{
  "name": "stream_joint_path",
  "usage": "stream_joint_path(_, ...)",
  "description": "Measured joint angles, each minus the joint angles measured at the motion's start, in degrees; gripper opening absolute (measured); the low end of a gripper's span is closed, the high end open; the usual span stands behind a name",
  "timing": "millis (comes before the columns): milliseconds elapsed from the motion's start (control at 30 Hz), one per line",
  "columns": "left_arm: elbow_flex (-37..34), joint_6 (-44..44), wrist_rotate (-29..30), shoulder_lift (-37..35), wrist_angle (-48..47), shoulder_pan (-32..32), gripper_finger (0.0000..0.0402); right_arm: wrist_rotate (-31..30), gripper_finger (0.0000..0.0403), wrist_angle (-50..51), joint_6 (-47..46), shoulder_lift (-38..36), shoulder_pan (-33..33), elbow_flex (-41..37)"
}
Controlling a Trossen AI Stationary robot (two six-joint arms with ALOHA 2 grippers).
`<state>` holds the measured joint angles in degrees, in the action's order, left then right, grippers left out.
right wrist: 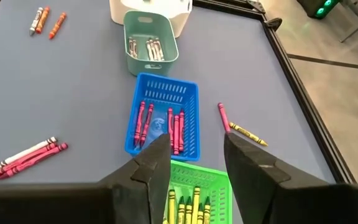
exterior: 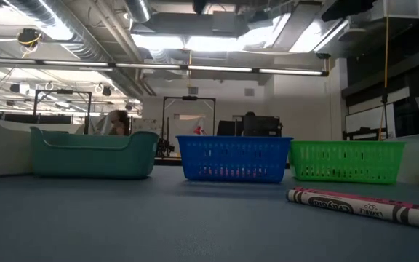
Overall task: Sort crayons
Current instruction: Put the orange crayon into the transparent bin
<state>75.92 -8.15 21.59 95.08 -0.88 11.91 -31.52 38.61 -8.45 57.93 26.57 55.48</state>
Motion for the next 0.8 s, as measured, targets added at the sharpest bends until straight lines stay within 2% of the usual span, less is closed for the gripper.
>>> stream_joint_path(133,0.0,-5.1,-2.8,-3.3,-8.9,3.2,0.0101,0.1,0.015,0.0,0.0,0.6,0.0,0.0)
stream_joint_path(400,0.0,-23.7,-12.6,-3.8,-24.9,11.6,0.0101,0.7,0.015,0.1,0.0,2.8,0.0,0.0)
stream_joint_path(567,0.0,-32.3,-13.5,-3.5,-33.5,18.0,0.0101,1.1,0.015,0.1,0.0,4.7,0.0,0.0)
stream_joint_path(800,0.0,-36.9,-13.4,-3.4,-40.3,26.2,0.0101,1.1,0.015,0.0,-0.1,7.2,0.0,0.0)
